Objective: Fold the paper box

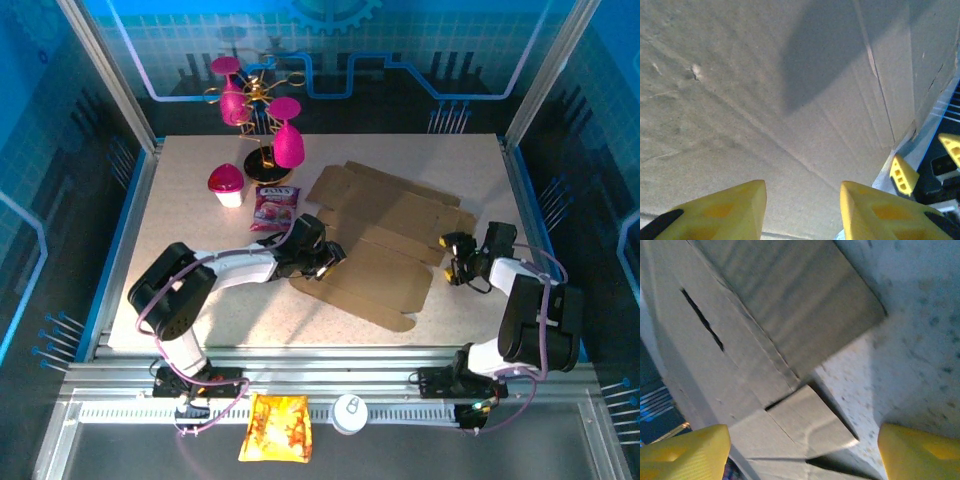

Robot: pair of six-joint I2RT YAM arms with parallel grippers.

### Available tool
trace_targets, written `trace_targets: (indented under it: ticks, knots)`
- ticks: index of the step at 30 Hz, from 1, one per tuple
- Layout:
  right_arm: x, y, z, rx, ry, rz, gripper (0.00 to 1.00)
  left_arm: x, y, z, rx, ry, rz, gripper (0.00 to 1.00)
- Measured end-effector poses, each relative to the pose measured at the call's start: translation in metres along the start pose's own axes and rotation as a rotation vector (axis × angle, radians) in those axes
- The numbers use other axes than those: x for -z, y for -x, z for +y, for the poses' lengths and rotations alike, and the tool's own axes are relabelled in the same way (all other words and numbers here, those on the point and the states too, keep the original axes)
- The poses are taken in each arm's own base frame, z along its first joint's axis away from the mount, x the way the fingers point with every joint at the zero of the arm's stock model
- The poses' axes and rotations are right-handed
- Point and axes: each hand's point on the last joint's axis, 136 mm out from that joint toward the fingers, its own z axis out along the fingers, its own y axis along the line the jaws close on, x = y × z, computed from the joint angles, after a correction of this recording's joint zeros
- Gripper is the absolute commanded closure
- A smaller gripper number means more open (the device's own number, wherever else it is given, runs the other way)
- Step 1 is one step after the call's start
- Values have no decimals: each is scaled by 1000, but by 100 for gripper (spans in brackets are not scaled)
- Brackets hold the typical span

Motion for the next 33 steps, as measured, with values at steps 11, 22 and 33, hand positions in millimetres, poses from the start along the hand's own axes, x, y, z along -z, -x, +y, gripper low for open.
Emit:
trace_targets:
  ticks: [11,22,33]
  knots:
    - [-9,14,1,-246,57,-11,41,0,0,5,-14,11,34,56]
    - [-21,25,18,-302,132,-8,53,0,-2,5,-14,8,42,57]
    - [-29,56,52,-198,272,-126,81,0,-2,5,-14,8,41,58]
